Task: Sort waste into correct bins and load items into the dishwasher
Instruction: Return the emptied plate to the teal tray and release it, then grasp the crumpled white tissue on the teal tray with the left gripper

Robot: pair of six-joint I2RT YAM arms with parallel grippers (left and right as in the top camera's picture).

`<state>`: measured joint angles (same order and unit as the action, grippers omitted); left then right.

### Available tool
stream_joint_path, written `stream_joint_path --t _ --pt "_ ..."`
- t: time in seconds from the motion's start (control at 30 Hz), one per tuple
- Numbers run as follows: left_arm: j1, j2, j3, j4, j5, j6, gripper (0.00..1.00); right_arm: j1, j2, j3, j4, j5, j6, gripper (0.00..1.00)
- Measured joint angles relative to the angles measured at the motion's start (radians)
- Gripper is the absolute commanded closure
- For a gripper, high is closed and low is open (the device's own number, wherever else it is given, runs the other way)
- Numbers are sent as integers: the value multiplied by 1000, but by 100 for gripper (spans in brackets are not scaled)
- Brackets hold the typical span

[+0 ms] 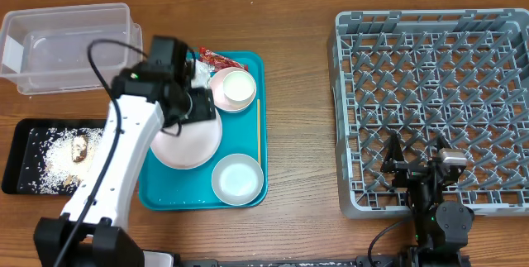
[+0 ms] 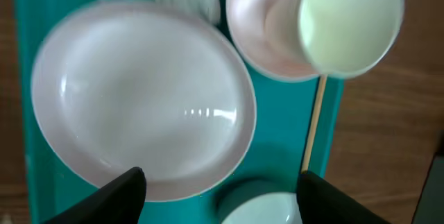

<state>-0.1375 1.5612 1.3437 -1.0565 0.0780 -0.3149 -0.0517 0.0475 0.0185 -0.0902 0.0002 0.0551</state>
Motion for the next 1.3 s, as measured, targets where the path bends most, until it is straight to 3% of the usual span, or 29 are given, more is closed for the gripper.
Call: stream_joint_path --t 0.13,0.3,0.43,0.87,0.9,0.97,1.0,1.17,1.3 --pt "18 0 129 60 -57 -8 18 0 0 0 -1 0 0 0" --pt "51 4 152 184 -83 -84 14 0 0 0 0 -1 0 0" --pt "75 68 156 269 -74 -127 13 0 0 0 0 0 -1 0" --pt "80 391 156 422 -68 -99 13 0 0 0 0 0 0 0" --pt "80 409 156 422 -68 -101 15 0 0 0 0 0 -1 0" --pt "80 453 156 421 -68 -105 32 0 0 0 0 0 0 0" --pt "80 470 156 417 -68 -110 48 0 0 0 0 0 0 0" --pt "79 517 156 373 -76 -116 96 0 0 0 0 0 0 0" --pt "79 517 160 338 -93 -120 96 0 0 0 0 0 0 0"
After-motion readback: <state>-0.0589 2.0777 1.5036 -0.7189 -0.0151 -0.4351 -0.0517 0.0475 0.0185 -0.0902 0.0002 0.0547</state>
